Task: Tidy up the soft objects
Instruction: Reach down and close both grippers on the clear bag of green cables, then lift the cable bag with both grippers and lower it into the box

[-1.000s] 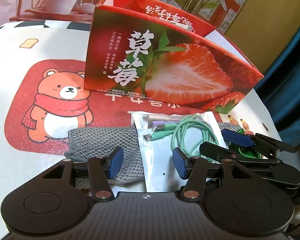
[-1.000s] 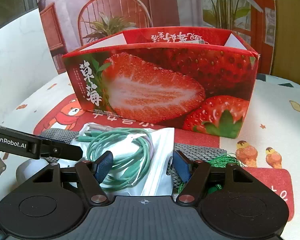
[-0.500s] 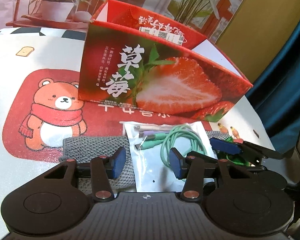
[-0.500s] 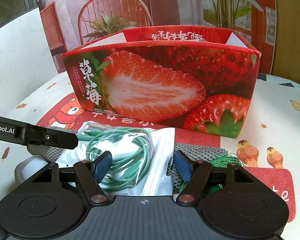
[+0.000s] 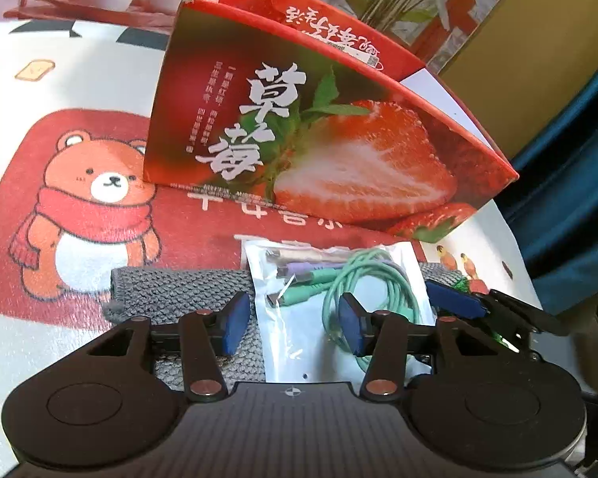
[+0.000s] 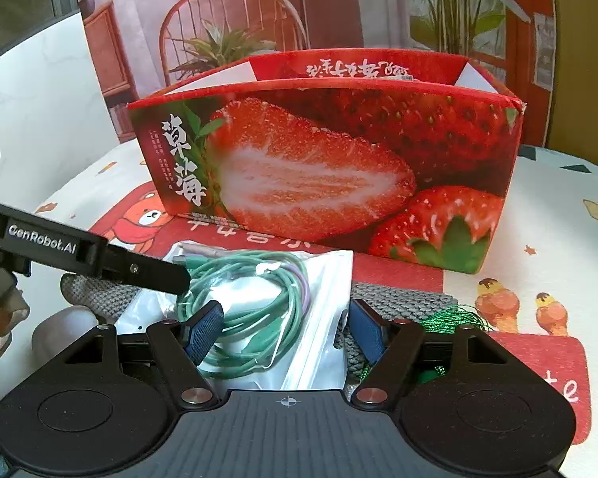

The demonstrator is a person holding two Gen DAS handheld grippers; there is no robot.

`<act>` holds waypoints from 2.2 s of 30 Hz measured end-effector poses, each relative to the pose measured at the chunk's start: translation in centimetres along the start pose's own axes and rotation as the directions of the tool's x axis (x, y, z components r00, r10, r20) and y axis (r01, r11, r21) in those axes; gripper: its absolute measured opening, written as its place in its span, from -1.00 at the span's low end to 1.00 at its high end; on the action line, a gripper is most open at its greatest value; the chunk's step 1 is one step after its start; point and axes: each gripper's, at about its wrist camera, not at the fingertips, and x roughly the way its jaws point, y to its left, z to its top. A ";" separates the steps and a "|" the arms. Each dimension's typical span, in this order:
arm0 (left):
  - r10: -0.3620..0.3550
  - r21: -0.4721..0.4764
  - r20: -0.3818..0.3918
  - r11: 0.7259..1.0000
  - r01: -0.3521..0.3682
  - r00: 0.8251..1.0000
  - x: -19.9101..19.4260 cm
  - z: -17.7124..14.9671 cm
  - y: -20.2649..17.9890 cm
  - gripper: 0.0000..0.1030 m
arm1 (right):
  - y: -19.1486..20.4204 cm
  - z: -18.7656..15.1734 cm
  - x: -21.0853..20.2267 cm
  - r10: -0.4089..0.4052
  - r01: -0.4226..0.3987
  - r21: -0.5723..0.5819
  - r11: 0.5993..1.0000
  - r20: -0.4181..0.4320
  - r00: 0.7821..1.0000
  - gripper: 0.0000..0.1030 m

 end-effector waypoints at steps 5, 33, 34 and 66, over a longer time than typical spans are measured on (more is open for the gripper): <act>-0.009 0.036 -0.006 0.999 0.010 1.000 -0.4 -0.9 -0.8 -0.02 | -0.1 0.2 0.3 0.046 -0.047 -0.017 0.999 -0.018 0.999 0.49; 0.025 0.085 0.014 0.996 -0.026 1.000 -0.7 -2.1 -1.7 -0.34 | -1.4 0.7 0.0 0.099 -0.098 0.031 0.995 -0.049 0.994 -0.15; 0.020 0.093 0.022 0.995 -0.022 1.000 -0.9 -2.1 -1.9 -0.38 | -1.1 0.8 -0.1 0.093 -0.092 0.023 0.996 -0.046 0.995 -0.32; -0.059 0.285 0.384 0.957 -0.057 0.921 -6.7 11.4 -8.4 -0.49 | -2.6 15.0 -5.7 0.038 -0.012 -0.070 0.997 0.374 0.927 -0.91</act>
